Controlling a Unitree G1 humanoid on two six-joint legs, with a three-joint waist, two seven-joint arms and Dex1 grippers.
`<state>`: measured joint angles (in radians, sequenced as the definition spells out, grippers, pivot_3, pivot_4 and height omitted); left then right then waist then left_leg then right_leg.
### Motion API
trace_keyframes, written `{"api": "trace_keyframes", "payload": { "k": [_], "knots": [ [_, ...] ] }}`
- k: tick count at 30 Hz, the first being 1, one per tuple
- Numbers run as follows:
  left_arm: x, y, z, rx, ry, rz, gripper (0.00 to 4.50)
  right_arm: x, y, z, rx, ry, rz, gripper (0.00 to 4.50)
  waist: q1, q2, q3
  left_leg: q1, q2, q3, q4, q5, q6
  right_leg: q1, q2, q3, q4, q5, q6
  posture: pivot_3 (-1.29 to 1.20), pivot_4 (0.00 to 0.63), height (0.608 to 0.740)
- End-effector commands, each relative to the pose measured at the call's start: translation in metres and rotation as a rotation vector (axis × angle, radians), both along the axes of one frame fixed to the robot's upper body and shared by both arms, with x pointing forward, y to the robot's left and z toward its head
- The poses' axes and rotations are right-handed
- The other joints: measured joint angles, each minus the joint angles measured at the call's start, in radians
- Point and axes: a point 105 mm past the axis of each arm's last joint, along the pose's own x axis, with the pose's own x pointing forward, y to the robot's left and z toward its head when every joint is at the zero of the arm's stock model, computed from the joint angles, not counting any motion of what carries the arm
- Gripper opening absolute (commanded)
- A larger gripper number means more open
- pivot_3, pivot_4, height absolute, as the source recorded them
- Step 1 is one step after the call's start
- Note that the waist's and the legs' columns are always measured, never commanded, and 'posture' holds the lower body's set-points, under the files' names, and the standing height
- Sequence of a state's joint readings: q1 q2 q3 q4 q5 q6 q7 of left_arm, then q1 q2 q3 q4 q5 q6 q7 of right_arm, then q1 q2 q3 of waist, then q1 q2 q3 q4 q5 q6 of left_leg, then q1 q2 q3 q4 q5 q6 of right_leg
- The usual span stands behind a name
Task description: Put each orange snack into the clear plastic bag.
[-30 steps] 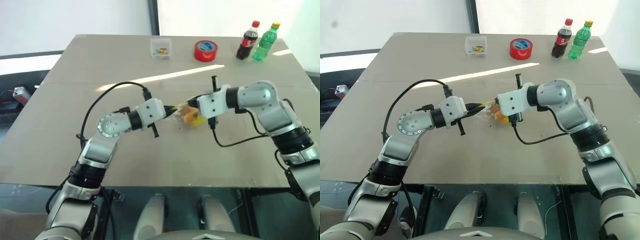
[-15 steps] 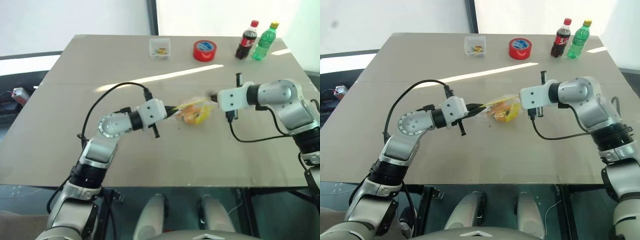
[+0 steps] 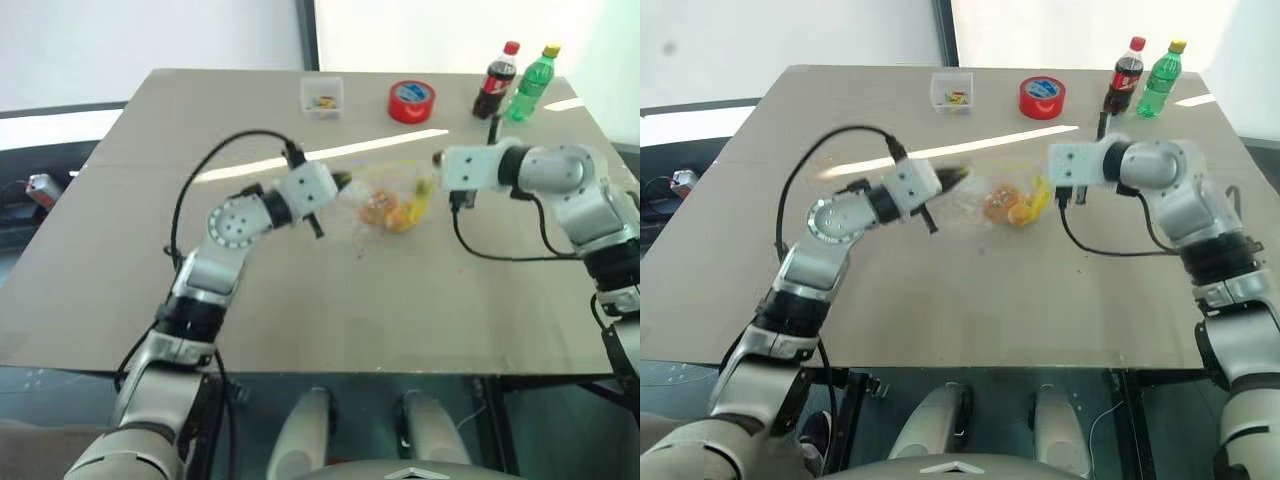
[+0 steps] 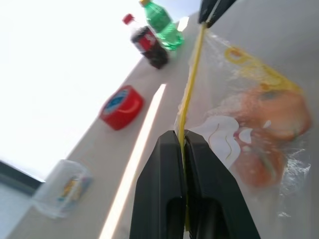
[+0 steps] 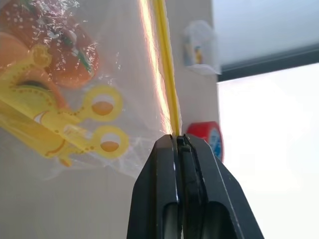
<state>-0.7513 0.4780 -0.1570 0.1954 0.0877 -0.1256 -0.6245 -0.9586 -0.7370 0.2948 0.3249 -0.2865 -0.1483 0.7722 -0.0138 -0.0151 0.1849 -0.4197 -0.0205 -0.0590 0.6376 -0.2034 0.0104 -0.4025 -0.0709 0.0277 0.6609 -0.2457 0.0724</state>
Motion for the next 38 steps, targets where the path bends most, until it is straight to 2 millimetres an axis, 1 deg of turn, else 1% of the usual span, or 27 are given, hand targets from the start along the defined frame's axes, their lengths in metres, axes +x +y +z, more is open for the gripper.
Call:
{"api": "trace_keyframes", "payload": {
  "k": [1,2,4,5,6,7,8,9,10,11,14,15,16,17,18,19,20,22,24,27,30,32,38],
  "knots": [
    [0.003,0.014,0.028,-0.035,-0.1,0.035,0.0,-0.002,-0.022,0.02,0.065,-0.035,-0.067,0.02,-0.001,0.0,0.0,0.0,0.0,0.0,0.0,0.0,0.0,0.0,0.0,0.0,-0.001,0.0,0.0,0.0,0.15,0.74],
    [0.001,0.014,0.026,-0.021,-0.099,0.024,0.0,-0.005,-0.023,0.019,0.07,-0.026,-0.063,0.02,-0.003,0.0,0.0,-0.001,0.0,0.0,0.0,0.0,0.0,0.0,0.0,0.0,-0.001,0.0,0.0,0.0,0.15,0.74],
    [-0.003,0.014,0.012,0.006,-0.063,0.007,0.0,-0.012,-0.023,0.012,0.097,0.017,-0.058,0.02,-0.003,0.0,0.0,-0.004,0.0,0.001,-0.001,0.0,0.0,-0.003,0.0,0.001,-0.001,0.0,0.0,0.0,0.15,0.74],
    [-0.008,0.013,-0.005,0.031,-0.001,-0.012,0.0,-0.021,-0.024,-0.003,0.09,0.084,-0.048,0.02,-0.003,0.0,-0.001,-0.006,0.0,0.0,-0.001,0.0,0.0,-0.005,0.0,0.001,-0.001,0.0,0.0,0.0,0.15,0.74],
    [-0.013,0.014,-0.017,0.047,0.043,-0.026,0.0,-0.029,-0.025,-0.018,0.08,0.152,-0.043,0.02,-0.003,0.001,-0.001,-0.008,0.0,0.001,0.0,0.0,0.0,-0.007,0.0,0.001,-0.001,0.0,0.0,0.0,0.15,0.74],
    [-0.024,0.012,-0.04,0.07,0.15,-0.078,0.0,-0.04,-0.026,-0.038,0.062,0.237,-0.041,0.02,-0.002,0.001,-0.001,-0.01,0.0,0.0,0.0,0.0,0.0,-0.008,0.0,0.001,-0.001,0.0,0.0,0.0,0.15,0.74],
    [-0.036,0.013,-0.059,0.091,0.228,-0.105,0.0,-0.053,-0.027,-0.057,0.046,0.317,-0.034,0.31,-0.002,0.001,-0.001,-0.011,0.0,0.0,0.0,0.0,0.0,-0.009,0.0,0.001,-0.001,0.0,0.0,0.0,0.15,0.74],
    [-0.045,0.014,-0.073,0.1,0.286,-0.114,0.62,-0.064,-0.027,-0.07,0.046,0.376,-0.039,0.75,-0.002,0.001,-0.001,-0.012,0.001,0.0,0.0,0.0,0.0,-0.009,0.0,0.0,-0.002,0.0,0.0,0.0,0.15,0.74],
    [-0.055,0.017,-0.086,0.105,0.345,-0.123,0.64,-0.075,-0.028,-0.082,0.054,0.433,-0.046,0.92,-0.001,0.001,-0.001,-0.011,0.001,0.0,0.0,0.0,0.0,-0.009,0.0,0.001,-0.002,0.0,0.0,0.0,0.15,0.74],
    [-0.062,0.02,-0.093,0.103,0.382,-0.117,0.96,-0.083,-0.03,-0.09,0.067,0.477,-0.059,1.38,-0.001,0.001,-0.001,-0.013,0.0,0.0,0.0,0.0,0.001,-0.01,0.0,0.001,-0.003,0.0,0.0,0.0,0.15,0.74],
    [-0.074,0.027,-0.104,0.074,0.435,-0.078,2.47,-0.1,-0.04,-0.106,0.138,0.579,-0.117,2.99,0.0,0.001,0.0,-0.012,0.002,-0.002,0.003,-0.001,0.001,-0.009,0.0,0.001,0.002,0.0,0.0,0.0,0.15,0.74],
    [-0.077,0.03,-0.107,0.038,0.458,-0.057,2.68,-0.107,-0.046,-0.111,0.185,0.622,-0.136,3.24,0.001,0.002,0.0,-0.011,0.002,-0.002,0.004,-0.001,0.001,-0.009,0.0,0.0,0.002,0.0,0.0,0.0,0.15,0.74],
    [-0.08,0.032,-0.108,-0.013,0.486,-0.043,3.33,-0.111,-0.051,-0.114,0.236,0.653,-0.151,3.83,0.002,0.002,0.0,-0.009,0.005,-0.002,0.007,-0.001,0.001,-0.006,0.001,-0.002,0.002,0.0,0.0,0.0,0.15,0.74],
    [-0.083,0.036,-0.106,-0.071,0.515,-0.029,3.53,-0.114,-0.057,-0.117,0.302,0.688,-0.175,3.84,0.002,0.001,-0.001,-0.006,0.006,-0.002,0.008,-0.001,0.001,-0.002,0.001,-0.002,0.001,0.0,0.0,0.0,0.15,0.74],
    [-0.086,0.039,-0.105,-0.114,0.543,-0.016,3.98,-0.117,-0.062,-0.117,0.354,0.71,-0.182,3.84,0.002,0.001,-0.001,0.005,0.007,-0.002,0.007,-0.001,0.001,0.01,0.001,-0.003,-0.001,0.0,-0.001,0.0,0.15,0.74],
    [-0.087,0.045,-0.103,-0.155,0.562,0.01,4.33,-0.119,-0.067,-0.116,0.416,0.719,-0.18,3.84,0.001,0.001,-0.001,0.007,0.007,-0.002,0.006,-0.001,0.001,0.012,0.001,-0.003,-0.001,-0.002,-0.003,0.0,0.15,0.74],
    [-0.088,0.051,-0.101,-0.181,0.576,0.03,4.45,-0.12,-0.073,-0.114,0.473,0.72,-0.187,3.84,0.001,0.001,-0.001,0.008,0.008,-0.003,0.007,-0.001,0.002,0.013,0.001,-0.003,-0.002,-0.003,-0.004,0.0,0.15,0.74],
    [-0.093,0.063,-0.093,-0.233,0.598,0.057,4.45,-0.122,-0.086,-0.106,0.612,0.741,-0.189,3.84,0.0,0.001,-0.001,0.008,0.008,-0.004,0.008,-0.001,0.002,0.013,0.001,-0.002,-0.001,-0.002,-0.004,0.0,0.15,0.74],
    [-0.097,0.073,-0.083,-0.291,0.615,0.075,4.45,-0.125,-0.099,-0.097,0.702,0.748,-0.178,3.84,0.0,0.001,0.0,0.007,0.008,-0.004,0.009,-0.001,0.002,0.012,0.001,-0.002,0.0,-0.002,-0.003,0.0,0.15,0.74],
    [-0.104,0.089,-0.071,-0.336,0.631,0.105,4.45,-0.127,-0.117,-0.083,0.785,0.743,-0.168,3.84,0.001,0.001,-0.001,0.007,0.008,-0.003,0.009,-0.001,0.002,0.012,0.001,-0.002,0.0,0.0,-0.001,0.0,0.15,0.74],
    [-0.113,0.099,-0.067,-0.356,0.667,0.122,4.45,-0.129,-0.126,-0.075,0.817,0.749,-0.148,3.84,0.0,0.001,-0.001,0.006,0.008,-0.002,0.008,-0.001,0.002,0.011,0.001,-0.002,-0.001,0.0,-0.001,0.0,0.15,0.74],
    [-0.117,0.105,-0.064,-0.361,0.674,0.133,4.45,-0.132,-0.13,-0.073,0.823,0.766,-0.137,3.84,0.001,0.001,-0.001,0.006,0.008,-0.001,0.008,-0.001,0.002,0.011,0.001,-0.002,-0.001,-0.001,-0.001,0.0,0.15,0.74],
    [-0.128,0.117,-0.058,-0.361,0.697,0.163,4.45,-0.137,-0.135,-0.078,0.763,0.798,-0.139,3.84,0.002,0.001,-0.001,0.006,0.008,0.0,0.008,-0.001,0.002,0.011,0.001,-0.002,-0.001,-0.002,-0.004,0.0,0.15,0.74]
  ]
}}
